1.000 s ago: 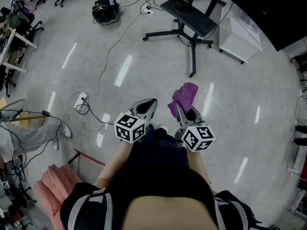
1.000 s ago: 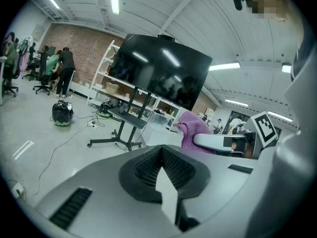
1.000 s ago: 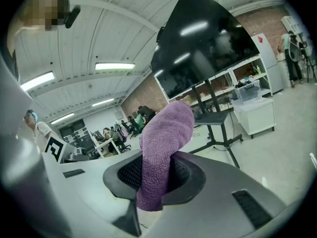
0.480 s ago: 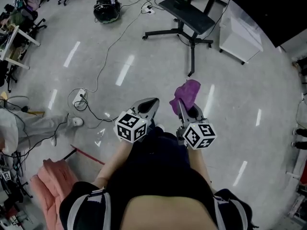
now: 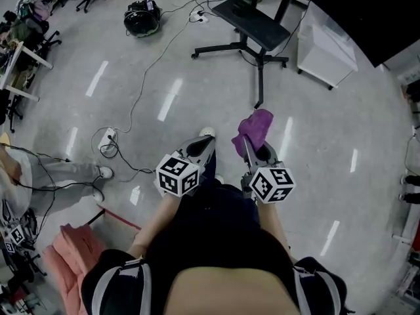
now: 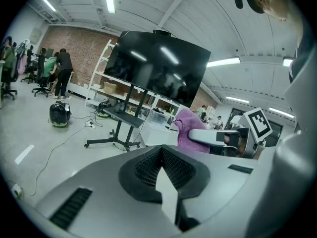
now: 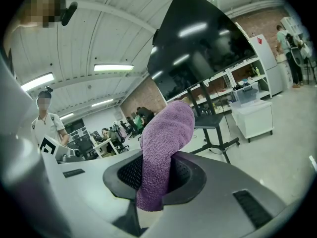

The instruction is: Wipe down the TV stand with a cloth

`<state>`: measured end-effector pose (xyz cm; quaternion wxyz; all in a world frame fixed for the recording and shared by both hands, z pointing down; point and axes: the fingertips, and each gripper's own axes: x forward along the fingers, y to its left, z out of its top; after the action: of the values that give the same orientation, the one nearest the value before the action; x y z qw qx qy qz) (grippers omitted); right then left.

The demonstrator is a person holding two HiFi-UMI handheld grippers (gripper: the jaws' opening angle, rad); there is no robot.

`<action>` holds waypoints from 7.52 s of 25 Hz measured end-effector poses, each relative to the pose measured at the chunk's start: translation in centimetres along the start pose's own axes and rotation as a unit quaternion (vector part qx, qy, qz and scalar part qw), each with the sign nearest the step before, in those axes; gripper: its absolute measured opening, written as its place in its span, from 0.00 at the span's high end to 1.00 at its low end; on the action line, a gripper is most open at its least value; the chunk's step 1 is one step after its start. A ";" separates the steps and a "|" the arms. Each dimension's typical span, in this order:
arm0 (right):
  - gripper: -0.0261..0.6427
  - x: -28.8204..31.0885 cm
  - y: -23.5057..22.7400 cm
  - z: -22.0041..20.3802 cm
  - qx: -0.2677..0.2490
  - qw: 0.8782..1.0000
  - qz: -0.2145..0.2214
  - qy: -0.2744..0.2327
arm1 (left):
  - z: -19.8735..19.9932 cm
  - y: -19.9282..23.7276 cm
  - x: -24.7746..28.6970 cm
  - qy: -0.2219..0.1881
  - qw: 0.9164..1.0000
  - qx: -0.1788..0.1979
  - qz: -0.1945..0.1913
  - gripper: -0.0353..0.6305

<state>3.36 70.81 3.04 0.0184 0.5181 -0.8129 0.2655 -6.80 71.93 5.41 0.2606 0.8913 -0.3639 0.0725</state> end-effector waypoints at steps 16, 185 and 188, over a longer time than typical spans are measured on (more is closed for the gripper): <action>0.83 10.4 -5.8 7.9 0.010 1.000 -0.027 -0.003 | 8.0 6.9 10.1 0.017 0.999 -0.001 -0.033 0.94; 0.83 74.0 -51.1 28.4 -0.226 0.950 -0.140 0.164 | 32.0 43.2 62.8 0.008 0.995 -0.097 -0.029 0.94; 0.83 74.3 -51.9 26.4 -0.205 0.950 -0.131 0.195 | 31.7 43.0 62.8 0.011 0.995 -0.096 -0.030 0.94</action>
<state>19.67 -19.62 24.45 0.3176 0.5431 -0.7551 0.1842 7.27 -8.63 16.08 0.3506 0.8719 -0.3396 0.0394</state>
